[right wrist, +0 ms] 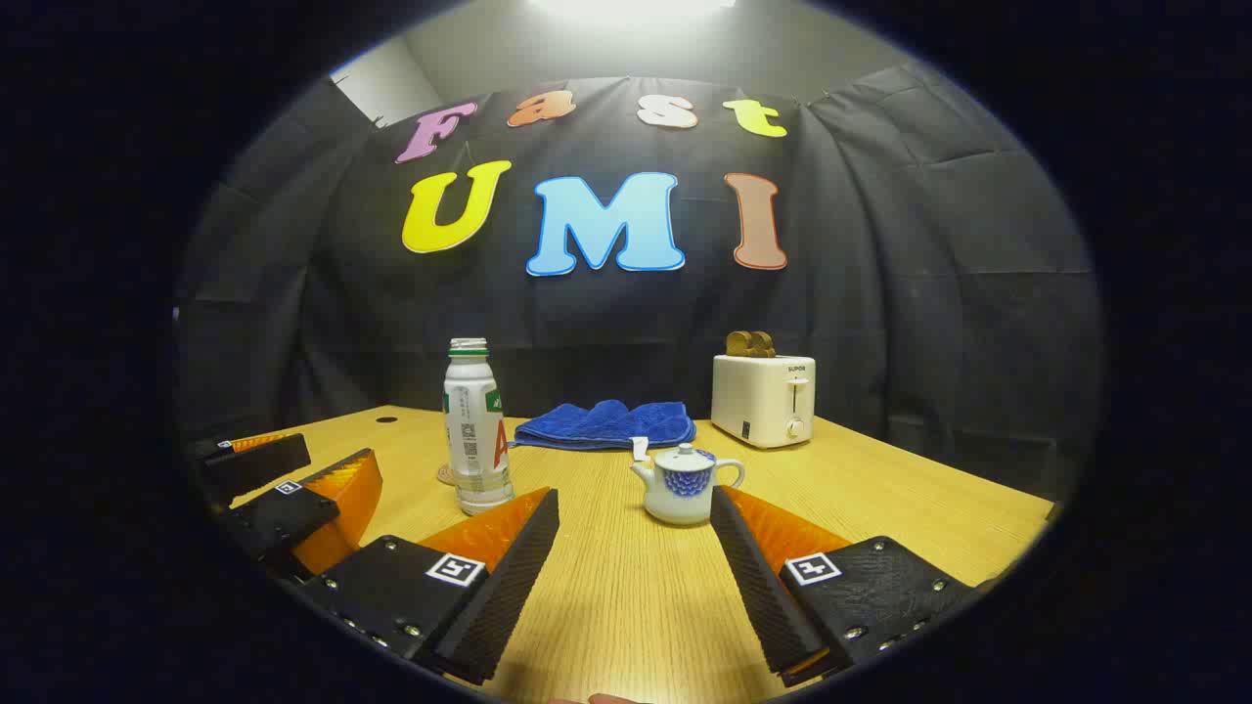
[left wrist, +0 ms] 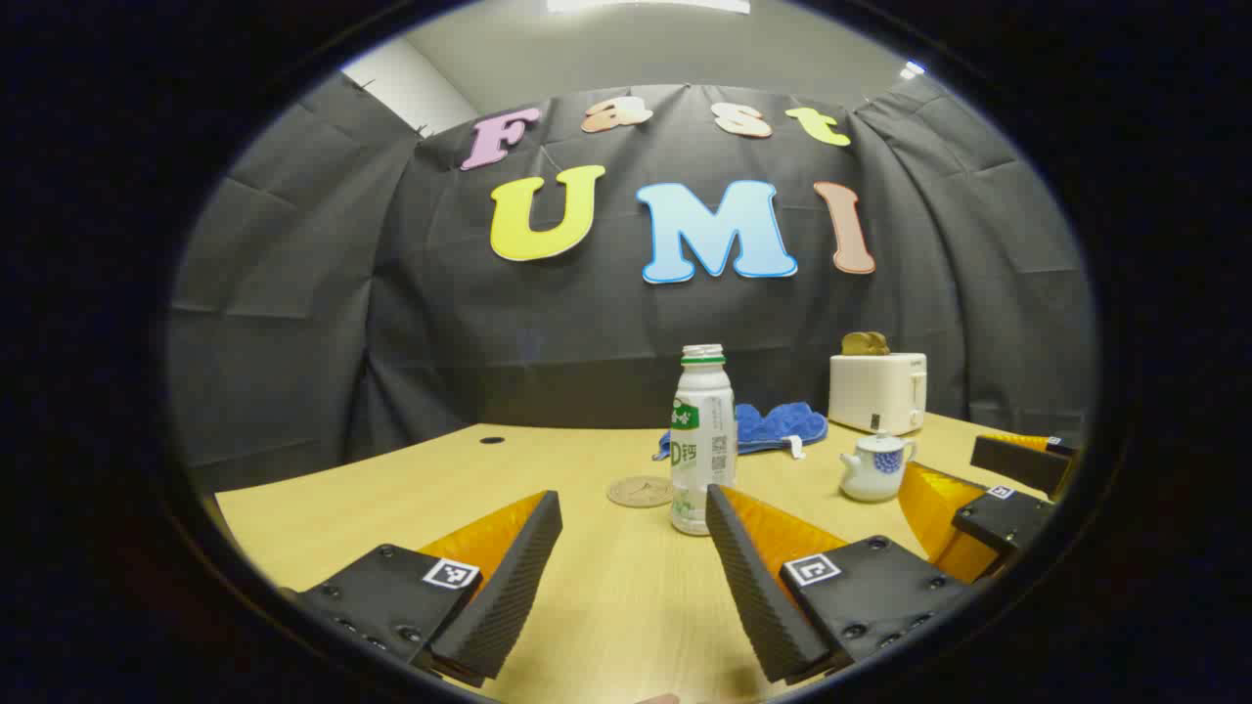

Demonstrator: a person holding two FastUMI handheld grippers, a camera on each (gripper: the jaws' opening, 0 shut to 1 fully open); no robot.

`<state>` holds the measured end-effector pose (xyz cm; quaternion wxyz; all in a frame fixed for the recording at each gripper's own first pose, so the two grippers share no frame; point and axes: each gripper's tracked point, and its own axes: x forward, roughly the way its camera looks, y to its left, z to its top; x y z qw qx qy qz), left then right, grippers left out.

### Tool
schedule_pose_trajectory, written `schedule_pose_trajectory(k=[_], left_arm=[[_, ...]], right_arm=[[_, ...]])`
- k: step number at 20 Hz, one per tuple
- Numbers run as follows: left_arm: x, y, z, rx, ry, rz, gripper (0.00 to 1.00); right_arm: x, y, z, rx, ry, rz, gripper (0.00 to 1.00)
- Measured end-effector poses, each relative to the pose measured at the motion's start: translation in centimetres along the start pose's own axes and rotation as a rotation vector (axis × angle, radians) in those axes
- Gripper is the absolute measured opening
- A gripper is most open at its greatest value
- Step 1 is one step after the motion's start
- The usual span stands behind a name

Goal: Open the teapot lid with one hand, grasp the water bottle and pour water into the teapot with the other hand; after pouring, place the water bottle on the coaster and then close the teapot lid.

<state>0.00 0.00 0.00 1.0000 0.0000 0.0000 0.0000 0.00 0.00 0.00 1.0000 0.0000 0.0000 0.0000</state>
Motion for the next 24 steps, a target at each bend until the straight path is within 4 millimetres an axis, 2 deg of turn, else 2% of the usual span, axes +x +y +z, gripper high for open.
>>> schedule_pose_trajectory(k=[2, 4, 8, 13, 17, 24], left_arm=[[1.2, -1.5, 0.7, 0.008, -0.021, -0.048, 1.00], [1.7, -2.8, 0.9, -0.031, -0.028, -0.100, 1.00], [1.9, -2.4, 0.8, -0.028, -0.035, -0.080, 1.00], [1.9, -2.7, 0.8, -0.028, -0.035, -0.092, 1.00], [2.0, -2.0, 0.8, -0.027, -0.033, -0.063, 1.00], [3.2, -3.2, 0.9, -0.024, -0.038, -0.124, 1.00]], right_arm=[[0.5, -0.1, -0.1, 0.001, 0.002, 0.047, 0.95], [1.2, -1.8, -0.1, 0.005, 0.003, 0.031, 0.95], [2.1, -2.5, -0.1, 0.004, 0.006, 0.012, 0.96], [2.1, -2.5, -0.2, 0.004, 0.005, 0.012, 0.96], [2.1, -2.5, -0.2, 0.005, 0.006, 0.011, 0.96], [2.7, -2.5, -0.2, 0.009, 0.016, 0.043, 0.96]])
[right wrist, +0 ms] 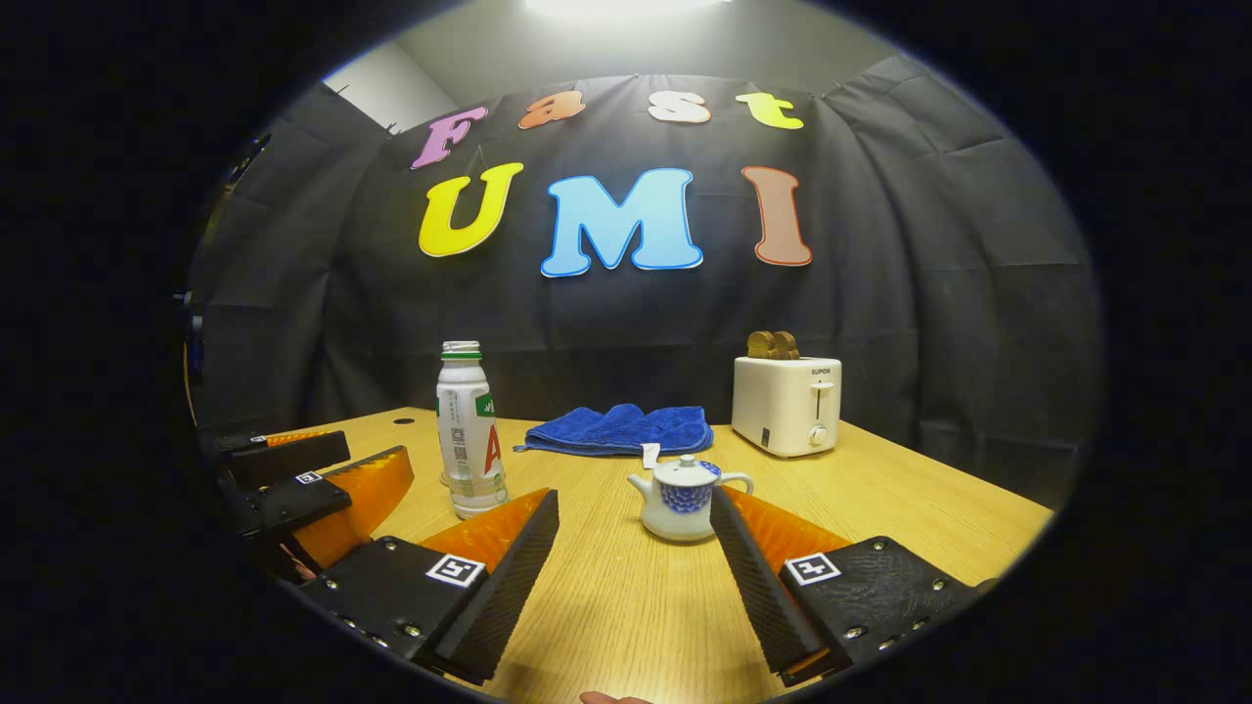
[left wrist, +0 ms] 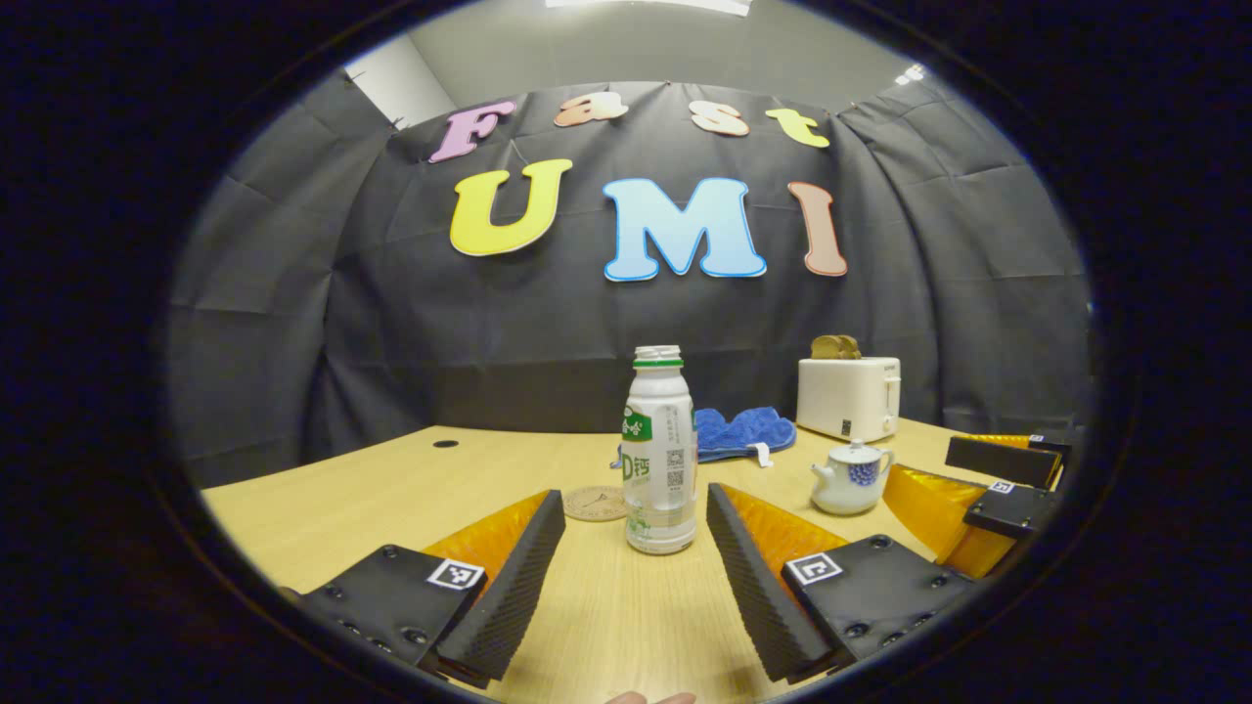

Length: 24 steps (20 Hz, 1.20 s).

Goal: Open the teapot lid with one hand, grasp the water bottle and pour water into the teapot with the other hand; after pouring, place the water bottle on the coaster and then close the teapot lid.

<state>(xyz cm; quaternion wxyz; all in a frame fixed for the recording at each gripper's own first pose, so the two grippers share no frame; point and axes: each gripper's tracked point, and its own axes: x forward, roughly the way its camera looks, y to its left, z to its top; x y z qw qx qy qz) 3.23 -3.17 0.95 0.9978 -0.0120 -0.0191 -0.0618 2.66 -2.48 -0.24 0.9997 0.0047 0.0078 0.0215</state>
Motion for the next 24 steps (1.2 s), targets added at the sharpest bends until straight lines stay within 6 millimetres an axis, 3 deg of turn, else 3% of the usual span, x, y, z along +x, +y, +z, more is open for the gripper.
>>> schedule_pose_trajectory(k=[3, 5, 8, 12, 14, 15, 18, 19, 24], left_arm=[[1.2, 0.1, 0.6, -0.005, -0.002, -0.015, 1.00], [2.3, 0.4, 1.5, -0.014, -0.003, -0.014, 0.96], [3.6, 0.8, 2.8, 0.035, -0.016, -0.002, 1.00], [4.9, -0.3, 2.7, 0.007, -0.013, -0.040, 0.98], [5.3, -0.5, 3.0, 0.011, -0.017, -0.046, 0.97], [5.5, -0.4, 3.1, 0.015, -0.019, -0.045, 0.90], [6.4, -0.3, 2.6, 0.031, -0.004, -0.049, 1.00], [6.6, -0.4, 2.5, 0.033, 0.001, -0.053, 1.00], [6.9, -0.9, 2.7, 0.043, -0.004, -0.070, 1.00]], right_arm=[[2.2, -0.8, -0.2, -0.021, 0.041, -0.010, 0.96], [3.3, -1.4, 0.6, 0.001, 0.042, -0.012, 0.96], [5.5, -2.4, 1.7, 0.001, 0.018, -0.044, 0.95], [9.1, -3.3, 1.3, -0.009, 0.058, -0.059, 0.95], [10.7, -3.9, 0.9, 0.010, 0.085, -0.058, 0.89], [11.6, -4.3, 0.8, 0.010, 0.093, -0.067, 0.80], [13.5, -5.0, -0.1, -0.031, 0.131, -0.087, 0.74], [13.9, -5.2, -0.3, -0.037, 0.144, -0.089, 0.43], [14.1, -4.8, -0.3, -0.078, 0.151, -0.079, 0.40]])
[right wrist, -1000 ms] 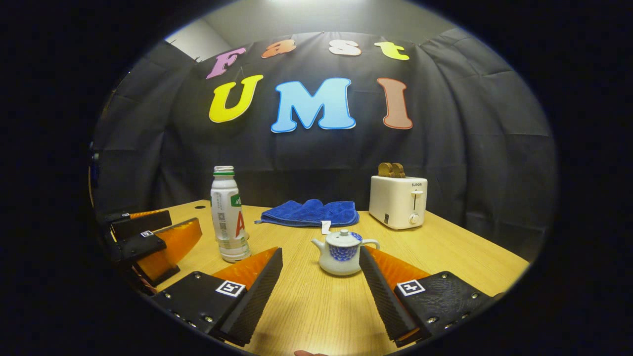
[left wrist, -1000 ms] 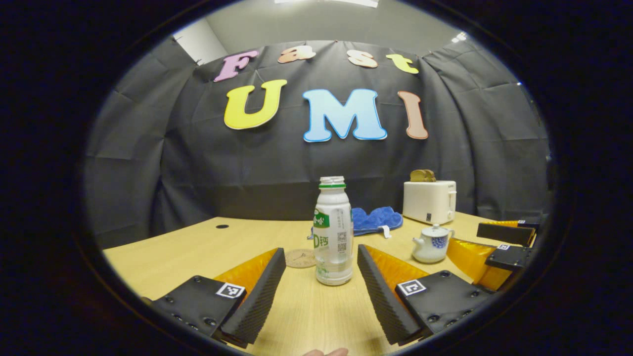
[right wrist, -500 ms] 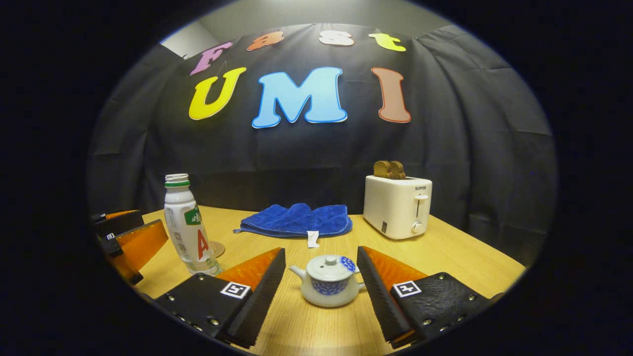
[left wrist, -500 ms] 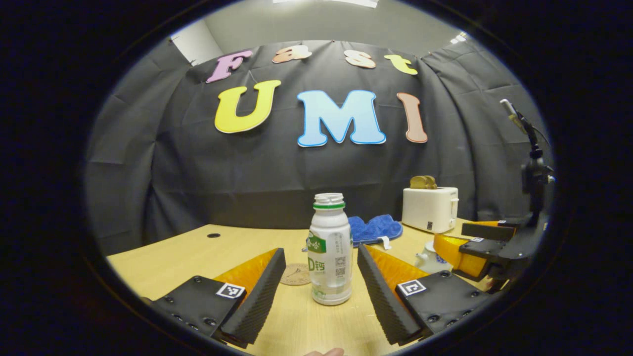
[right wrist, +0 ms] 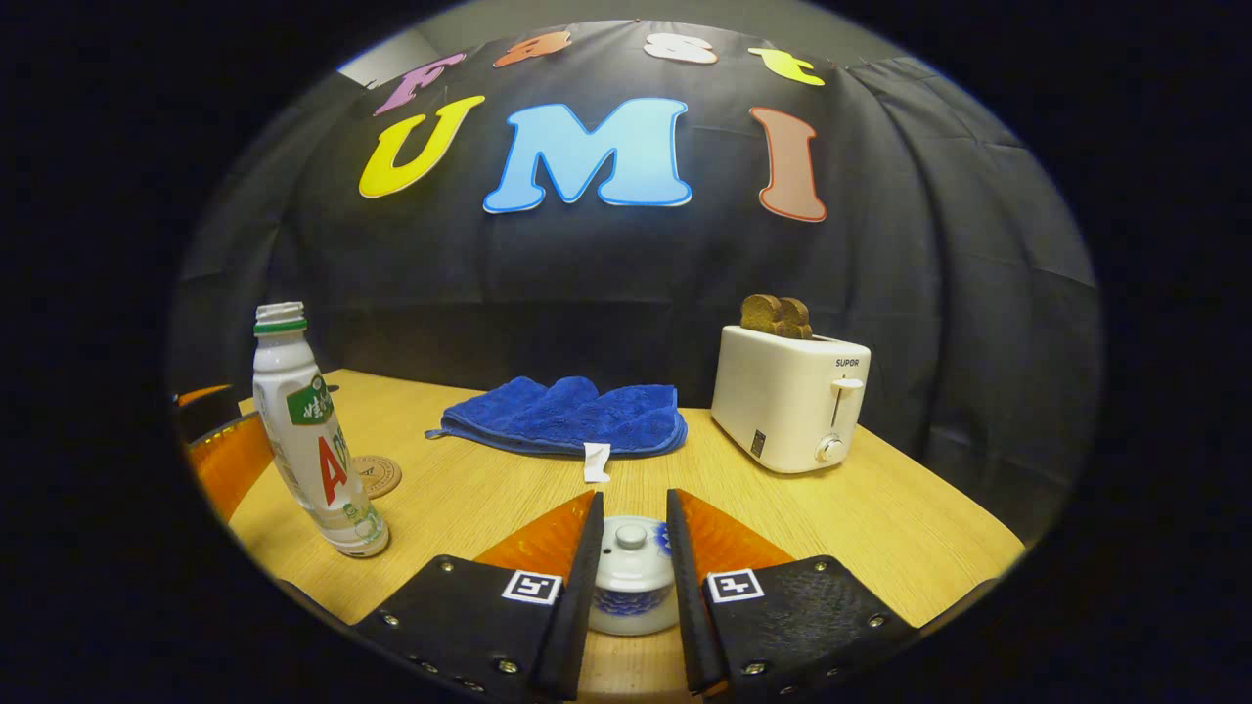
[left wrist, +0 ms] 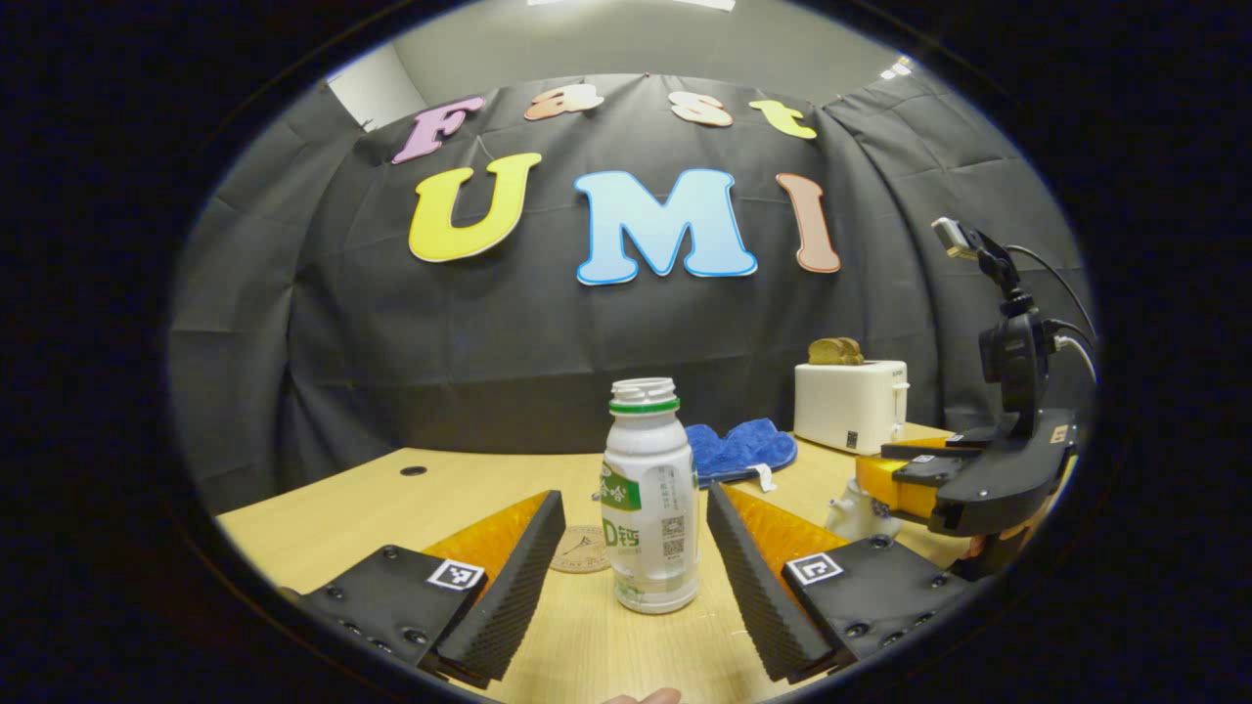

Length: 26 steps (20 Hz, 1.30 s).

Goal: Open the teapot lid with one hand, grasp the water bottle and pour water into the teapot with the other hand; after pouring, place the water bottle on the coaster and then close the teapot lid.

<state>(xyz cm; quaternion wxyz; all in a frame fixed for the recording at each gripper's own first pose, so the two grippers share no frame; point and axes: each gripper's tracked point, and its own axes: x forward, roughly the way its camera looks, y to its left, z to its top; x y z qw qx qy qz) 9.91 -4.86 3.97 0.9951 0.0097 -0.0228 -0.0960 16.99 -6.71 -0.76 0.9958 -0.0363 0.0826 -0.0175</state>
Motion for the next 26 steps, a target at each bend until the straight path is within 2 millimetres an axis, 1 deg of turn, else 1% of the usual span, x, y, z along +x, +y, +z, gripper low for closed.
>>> schedule_pose_trajectory(k=[1, 2, 3, 4, 5, 8, 12, 15, 17, 21, 24, 25, 26], left_arm=[[0.1, -0.1, 0.0, 0.000, 0.002, -0.002, 1.00], [0.0, -0.1, -0.3, -0.005, 0.006, -0.007, 1.00], [0.1, -0.1, -0.5, -0.012, 0.011, -0.008, 0.98], [0.1, 0.0, -0.7, -0.018, 0.016, -0.007, 0.96], [0.2, 0.1, -0.9, -0.024, 0.020, -0.008, 1.00], [0.2, -0.1, -1.1, -0.023, 0.026, -0.011, 1.00], [0.7, -0.5, -0.8, -0.019, 0.014, -0.018, 1.00], [1.8, -0.6, -1.2, -0.025, 0.032, -0.019, 1.00], [2.7, -0.3, -2.3, -0.039, 0.062, -0.021, 1.00], [4.5, -0.7, -3.5, -0.008, 0.106, -0.039, 1.00], [5.8, -1.6, -4.2, 0.008, 0.121, -0.064, 1.00], [6.1, -1.9, -4.3, 0.013, 0.126, -0.073, 0.98], [6.5, -1.7, -4.1, 0.019, 0.119, -0.062, 0.96]], right_arm=[[0.2, -0.2, -1.2, 0.005, 0.005, -0.012, 0.40], [-1.0, 0.0, 0.5, 0.020, 0.007, -0.010, 0.00], [0.0, -0.3, 0.0, 0.016, 0.009, -0.009, 0.11], [0.0, -0.1, 0.0, 0.011, 0.007, -0.001, 0.11], [0.0, 0.0, -0.1, 0.009, 0.005, 0.005, 0.11], [-0.2, 0.0, 0.1, 0.025, -0.001, 0.021, 0.10], [-1.9, 0.0, 2.5, 0.022, -0.079, 0.018, 0.11], [-3.1, 0.6, 3.3, -0.005, -0.126, 0.032, 0.11], [-3.4, 0.7, 3.4, -0.012, -0.137, 0.041, 0.10], [-3.5, 0.8, 3.4, 0.013, -0.139, 0.059, 0.10], [-3.6, 0.5, 3.6, 0.016, -0.146, 0.056, 0.11], [-3.6, 0.3, 3.5, 0.020, -0.147, 0.055, 0.11], [-3.6, 0.2, 3.6, 0.024, -0.147, 0.055, 0.11]])
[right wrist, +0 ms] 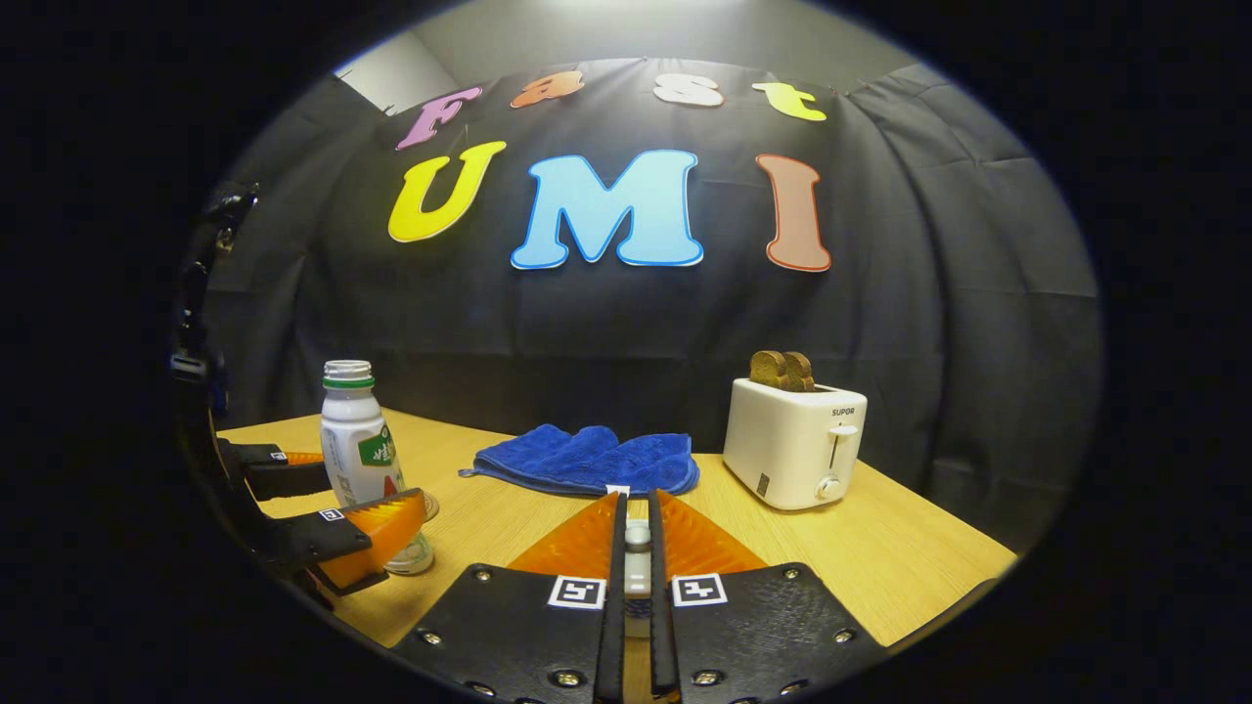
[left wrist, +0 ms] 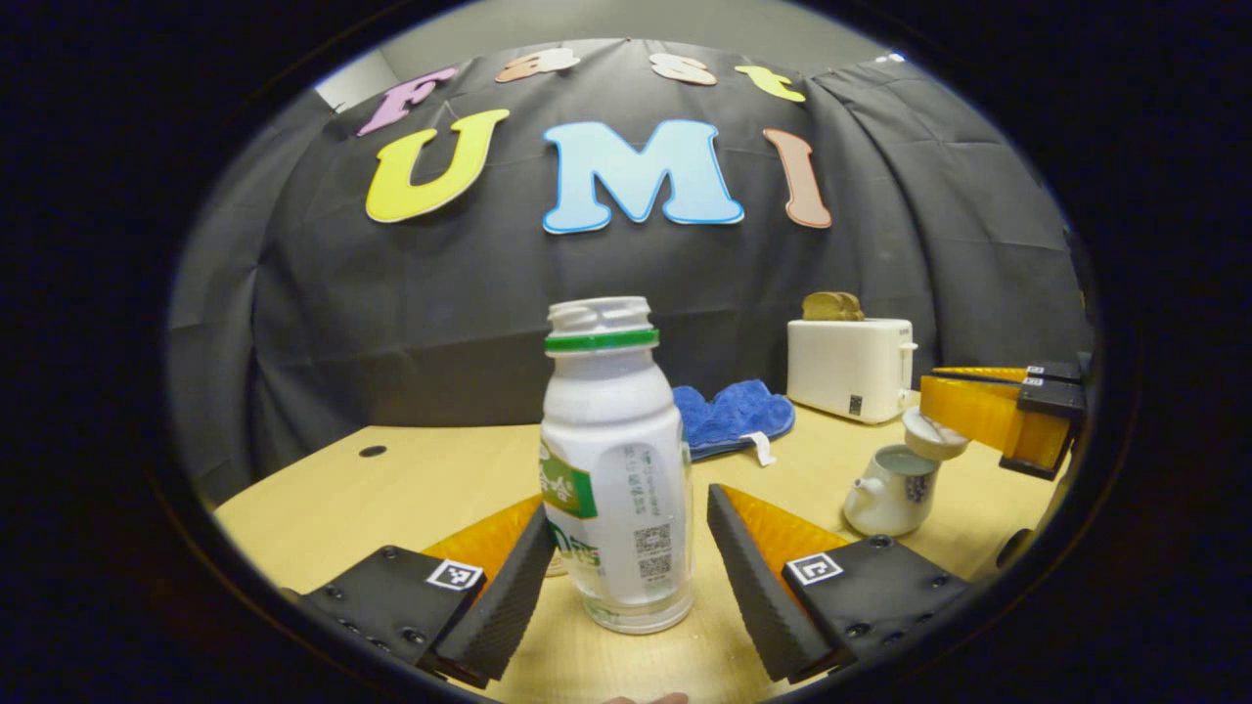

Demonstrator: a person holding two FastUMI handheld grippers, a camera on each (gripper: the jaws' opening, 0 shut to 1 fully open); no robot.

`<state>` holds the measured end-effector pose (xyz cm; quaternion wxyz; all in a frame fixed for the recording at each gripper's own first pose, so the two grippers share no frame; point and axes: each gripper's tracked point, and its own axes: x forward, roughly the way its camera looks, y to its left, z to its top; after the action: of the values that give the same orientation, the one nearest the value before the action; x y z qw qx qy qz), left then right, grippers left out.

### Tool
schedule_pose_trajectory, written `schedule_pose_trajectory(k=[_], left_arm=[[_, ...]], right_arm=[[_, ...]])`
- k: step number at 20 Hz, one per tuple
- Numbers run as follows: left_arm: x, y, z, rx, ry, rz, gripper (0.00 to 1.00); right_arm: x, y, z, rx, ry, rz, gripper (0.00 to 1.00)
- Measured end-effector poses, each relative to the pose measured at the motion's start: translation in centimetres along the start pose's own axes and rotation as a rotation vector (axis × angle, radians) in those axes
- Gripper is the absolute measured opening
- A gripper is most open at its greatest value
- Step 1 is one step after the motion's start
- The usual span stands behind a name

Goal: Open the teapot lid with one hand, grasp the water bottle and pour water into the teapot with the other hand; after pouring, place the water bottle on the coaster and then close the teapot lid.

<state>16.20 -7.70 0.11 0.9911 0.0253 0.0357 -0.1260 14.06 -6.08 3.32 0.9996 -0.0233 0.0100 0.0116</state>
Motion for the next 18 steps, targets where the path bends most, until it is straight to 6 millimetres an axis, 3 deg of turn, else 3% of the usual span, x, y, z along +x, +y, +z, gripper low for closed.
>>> schedule_pose_trajectory(k=[3, 7, 10, 18], left_arm=[[-0.1, 0.3, -0.1, 0.001, 0.006, 0.026, 0.92], [-0.8, 0.4, 0.3, -0.020, -0.010, 0.014, 0.77], [-1.0, 0.5, 1.4, 0.010, -0.037, 0.011, 0.84], [0.5, -2.0, 2.0, 0.222, -0.029, -0.025, 0.76]], right_arm=[[-0.2, 0.0, 0.0, 0.006, -0.002, 0.007, 0.11], [-1.7, 0.1, 0.6, 0.018, -0.021, 0.027, 0.11], [-4.6, 0.4, 1.0, 0.026, -0.037, 0.045, 0.10], [-13.8, 0.1, 1.4, 0.034, -0.084, 0.050, 0.11]])
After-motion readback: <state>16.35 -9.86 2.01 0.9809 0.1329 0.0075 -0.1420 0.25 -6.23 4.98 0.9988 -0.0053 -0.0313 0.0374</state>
